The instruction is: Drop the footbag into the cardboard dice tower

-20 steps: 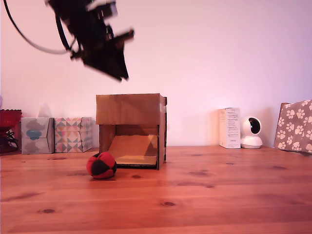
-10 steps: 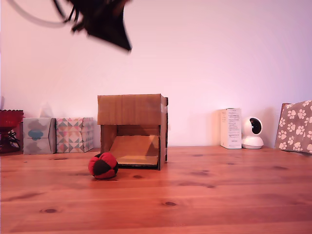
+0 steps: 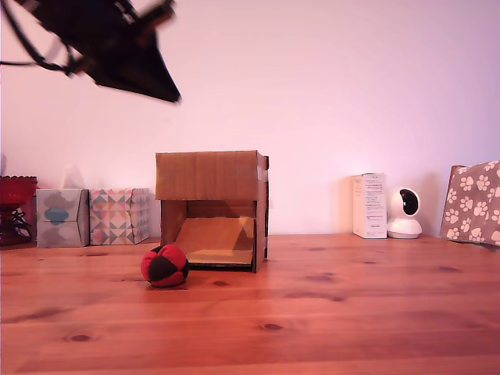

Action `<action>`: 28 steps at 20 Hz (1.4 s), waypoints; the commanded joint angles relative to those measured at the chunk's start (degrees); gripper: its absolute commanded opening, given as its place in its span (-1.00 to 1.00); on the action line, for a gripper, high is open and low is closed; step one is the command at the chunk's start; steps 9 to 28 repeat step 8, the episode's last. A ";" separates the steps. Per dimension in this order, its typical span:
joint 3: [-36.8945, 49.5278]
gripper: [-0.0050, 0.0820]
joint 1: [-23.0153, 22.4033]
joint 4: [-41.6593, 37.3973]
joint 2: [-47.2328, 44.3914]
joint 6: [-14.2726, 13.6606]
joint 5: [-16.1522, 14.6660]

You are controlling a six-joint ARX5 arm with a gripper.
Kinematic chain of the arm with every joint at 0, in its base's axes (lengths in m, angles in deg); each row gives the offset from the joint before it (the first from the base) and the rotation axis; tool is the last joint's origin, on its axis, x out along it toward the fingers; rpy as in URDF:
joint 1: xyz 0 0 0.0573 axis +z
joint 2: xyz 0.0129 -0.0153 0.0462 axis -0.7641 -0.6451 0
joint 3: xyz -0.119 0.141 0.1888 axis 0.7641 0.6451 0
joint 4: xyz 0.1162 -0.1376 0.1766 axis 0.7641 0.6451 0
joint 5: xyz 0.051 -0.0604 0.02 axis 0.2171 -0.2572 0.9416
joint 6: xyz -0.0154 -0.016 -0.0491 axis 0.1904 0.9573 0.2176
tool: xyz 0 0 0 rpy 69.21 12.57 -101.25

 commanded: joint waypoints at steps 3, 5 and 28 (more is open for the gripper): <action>9.38 -0.93 0.07 -5.84 3.91 2.05 2.40; 13.07 -0.93 0.07 -6.82 7.37 2.62 3.78; 17.73 -0.93 0.07 -6.69 12.26 3.74 5.40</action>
